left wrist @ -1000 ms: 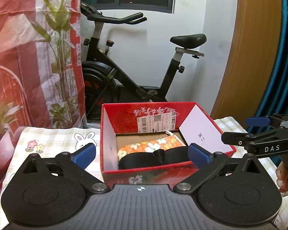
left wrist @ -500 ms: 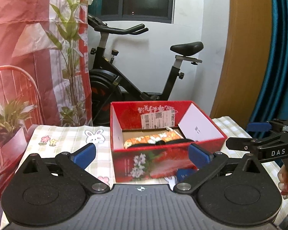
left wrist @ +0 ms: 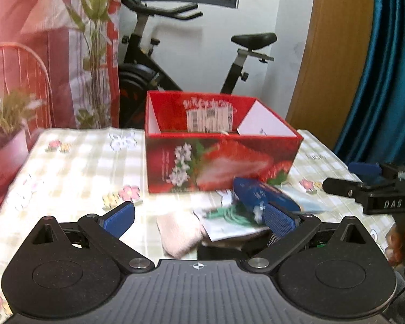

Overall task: Organize soft objects
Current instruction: 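Move the left tool back down toward the blue cotton pad package, then close the left gripper on the blue cotton pad package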

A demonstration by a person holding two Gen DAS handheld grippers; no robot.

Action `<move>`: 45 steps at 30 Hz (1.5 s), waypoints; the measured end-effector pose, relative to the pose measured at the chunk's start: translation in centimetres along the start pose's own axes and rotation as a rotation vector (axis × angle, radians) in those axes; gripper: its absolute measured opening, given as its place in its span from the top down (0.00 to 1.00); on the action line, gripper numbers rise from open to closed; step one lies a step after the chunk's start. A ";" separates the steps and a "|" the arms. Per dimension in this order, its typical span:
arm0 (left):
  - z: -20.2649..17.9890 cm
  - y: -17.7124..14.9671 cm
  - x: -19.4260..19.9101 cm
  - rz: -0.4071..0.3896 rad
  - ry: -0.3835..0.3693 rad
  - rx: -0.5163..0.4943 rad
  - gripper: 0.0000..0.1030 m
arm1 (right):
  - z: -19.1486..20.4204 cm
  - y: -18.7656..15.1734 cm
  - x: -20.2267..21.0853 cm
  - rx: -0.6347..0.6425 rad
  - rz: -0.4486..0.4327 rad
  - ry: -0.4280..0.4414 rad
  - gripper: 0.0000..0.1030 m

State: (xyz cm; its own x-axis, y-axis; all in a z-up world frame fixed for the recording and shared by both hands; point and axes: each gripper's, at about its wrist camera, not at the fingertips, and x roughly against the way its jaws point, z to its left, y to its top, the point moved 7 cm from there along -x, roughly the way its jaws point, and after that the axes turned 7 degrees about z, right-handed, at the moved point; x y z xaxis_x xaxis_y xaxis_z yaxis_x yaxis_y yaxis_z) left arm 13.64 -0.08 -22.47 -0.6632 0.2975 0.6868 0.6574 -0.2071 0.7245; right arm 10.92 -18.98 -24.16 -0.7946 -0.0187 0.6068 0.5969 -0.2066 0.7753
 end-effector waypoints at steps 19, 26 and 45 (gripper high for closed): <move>-4.2 1.7 -8.1 0.118 -0.130 -0.007 0.32 | -5.0 -4.4 -7.2 -0.111 0.154 0.038 0.23; -6.0 1.0 -12.6 0.205 -0.190 0.015 0.33 | -5.3 -6.1 -8.4 -0.146 0.191 0.109 0.24; -6.6 -0.3 -15.4 0.255 -0.236 0.016 0.51 | -5.3 -6.0 -9.5 -0.135 0.221 0.173 0.44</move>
State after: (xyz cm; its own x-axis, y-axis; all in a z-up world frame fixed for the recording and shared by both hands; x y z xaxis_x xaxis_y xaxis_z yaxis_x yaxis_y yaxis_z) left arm 21.30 -10.72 -32.90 -0.3767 0.4457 0.8120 0.7984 -0.2884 0.5286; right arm 14.29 -22.76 -35.51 -0.6613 -0.2411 0.7104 0.7464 -0.3066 0.5907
